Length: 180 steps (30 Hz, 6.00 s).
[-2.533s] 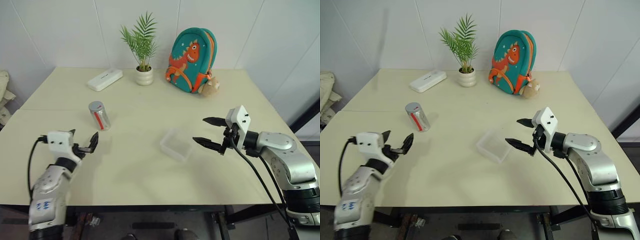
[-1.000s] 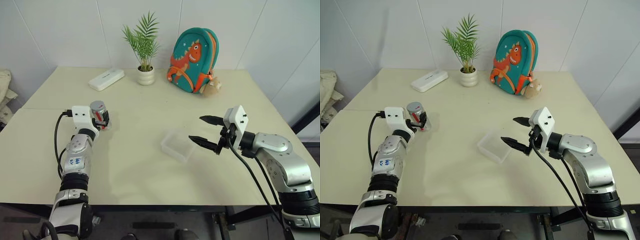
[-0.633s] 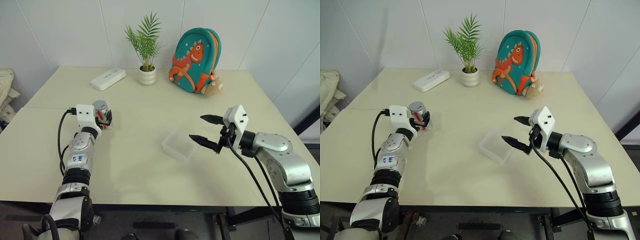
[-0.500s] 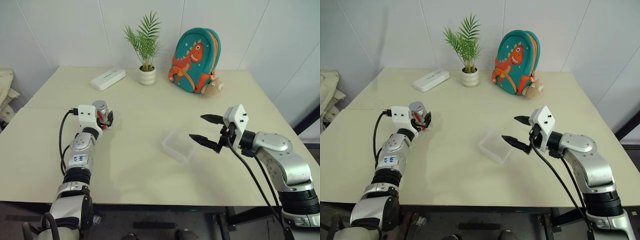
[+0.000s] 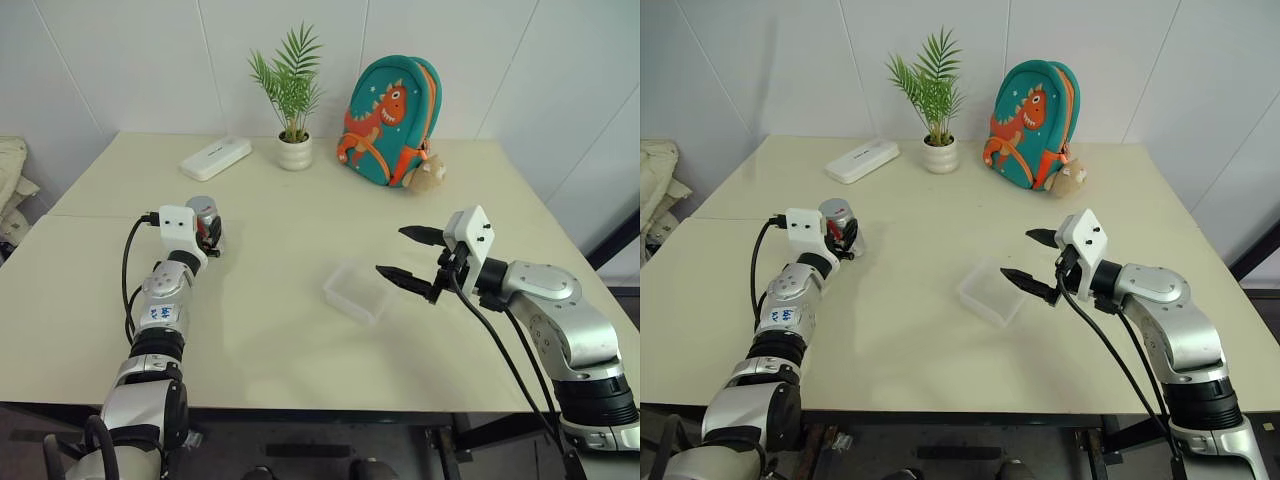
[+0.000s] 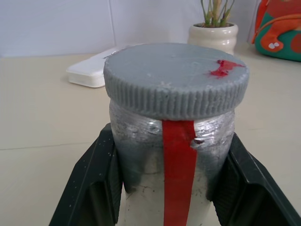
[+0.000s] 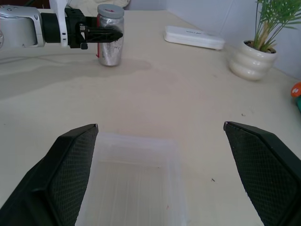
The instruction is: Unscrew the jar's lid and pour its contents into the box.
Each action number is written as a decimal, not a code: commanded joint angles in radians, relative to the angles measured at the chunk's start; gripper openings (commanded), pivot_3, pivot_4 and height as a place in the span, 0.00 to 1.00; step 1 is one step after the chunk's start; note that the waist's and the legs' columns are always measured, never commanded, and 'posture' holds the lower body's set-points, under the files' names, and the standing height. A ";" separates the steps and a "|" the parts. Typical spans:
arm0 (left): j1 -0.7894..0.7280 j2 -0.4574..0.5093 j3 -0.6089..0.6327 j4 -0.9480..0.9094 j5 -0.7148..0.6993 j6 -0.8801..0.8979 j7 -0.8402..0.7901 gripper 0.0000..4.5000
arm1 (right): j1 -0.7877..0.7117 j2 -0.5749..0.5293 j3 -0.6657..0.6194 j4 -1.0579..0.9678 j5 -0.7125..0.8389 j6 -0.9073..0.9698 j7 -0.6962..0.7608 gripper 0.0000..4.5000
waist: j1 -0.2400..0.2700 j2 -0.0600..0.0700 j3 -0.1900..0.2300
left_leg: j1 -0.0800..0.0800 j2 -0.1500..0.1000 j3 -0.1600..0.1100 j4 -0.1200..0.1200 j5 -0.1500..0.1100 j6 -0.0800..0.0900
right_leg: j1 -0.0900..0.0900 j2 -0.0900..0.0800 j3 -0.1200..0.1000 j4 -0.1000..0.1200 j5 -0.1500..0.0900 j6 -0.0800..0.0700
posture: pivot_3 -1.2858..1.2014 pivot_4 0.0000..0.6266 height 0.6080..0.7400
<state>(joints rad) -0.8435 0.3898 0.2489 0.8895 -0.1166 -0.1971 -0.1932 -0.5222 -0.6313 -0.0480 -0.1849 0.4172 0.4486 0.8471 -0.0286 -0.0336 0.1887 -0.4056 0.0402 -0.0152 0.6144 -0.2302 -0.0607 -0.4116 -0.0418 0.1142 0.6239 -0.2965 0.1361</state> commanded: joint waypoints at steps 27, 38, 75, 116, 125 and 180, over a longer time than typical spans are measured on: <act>0.133 0.107 -0.211 -0.743 -0.370 0.497 -0.871 0.45 | -0.187 0.451 0.151 -0.333 0.051 0.408 -0.578 1.00 | -0.010 0.000 0.000 | 0.000 0.002 -0.001 0.000 0.001 -0.001 | -0.002 0.002 0.000 0.003 -0.002 -0.004 | 0.52 0.24 1.00; 0.092 0.085 -0.240 -0.687 -0.361 0.503 -0.956 0.45 | -0.179 0.451 0.199 -0.361 0.038 0.436 -0.592 1.00 | -0.030 0.000 0.000 | -0.001 0.002 -0.002 -0.001 0.000 -0.001 | -0.002 0.002 0.000 0.003 -0.002 -0.004 | 0.52 0.24 1.00; 0.086 0.132 -0.236 -0.643 -0.327 0.411 -1.072 0.45 | -0.302 0.403 0.232 -0.225 0.156 0.312 -0.139 0.57 | -0.030 0.000 0.000 | -0.001 0.003 -0.002 -0.002 0.000 0.000 | -0.003 0.002 -0.001 0.002 -0.003 -0.005 | 0.52 0.24 1.00; 0.066 0.143 -0.271 -0.640 -0.326 0.371 -1.208 0.45 | -0.374 0.388 0.242 -0.074 0.090 0.189 0.070 0.99 | -0.030 0.001 0.001 | -0.001 0.006 -0.002 -0.002 0.000 0.000 | -0.003 0.005 -0.002 0.003 -0.003 -0.006 | 0.52 0.24 1.00; 0.063 0.138 -0.265 -0.649 -0.333 0.361 -1.211 0.45 | -0.385 0.386 0.254 -0.020 0.054 0.147 0.059 0.99 | -0.030 0.001 0.001 | -0.001 0.006 -0.002 -0.002 0.000 0.000 | -0.004 0.005 -0.001 0.004 -0.003 -0.006 | 0.52 0.24 1.00; 0.080 0.139 -0.233 -0.611 -0.341 0.338 -1.241 0.45 | -0.323 0.132 0.169 -0.118 0.147 0.246 0.106 0.99 | -0.029 0.002 0.001 | -0.001 0.006 -0.002 -0.002 0.000 0.000 | -0.004 0.005 -0.001 0.003 -0.004 -0.006 | 0.52 0.24 1.00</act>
<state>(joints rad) -0.7436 0.5249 0.0024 0.2879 -0.4403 0.1514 -1.4286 -0.8439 -0.4894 0.1445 -0.2572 0.5410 0.6887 0.9509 -0.0577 -0.0317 0.1900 -0.4066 0.0462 -0.0169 0.6126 -0.2306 -0.0607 -0.4152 -0.0367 0.1128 0.6272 -0.3000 0.1298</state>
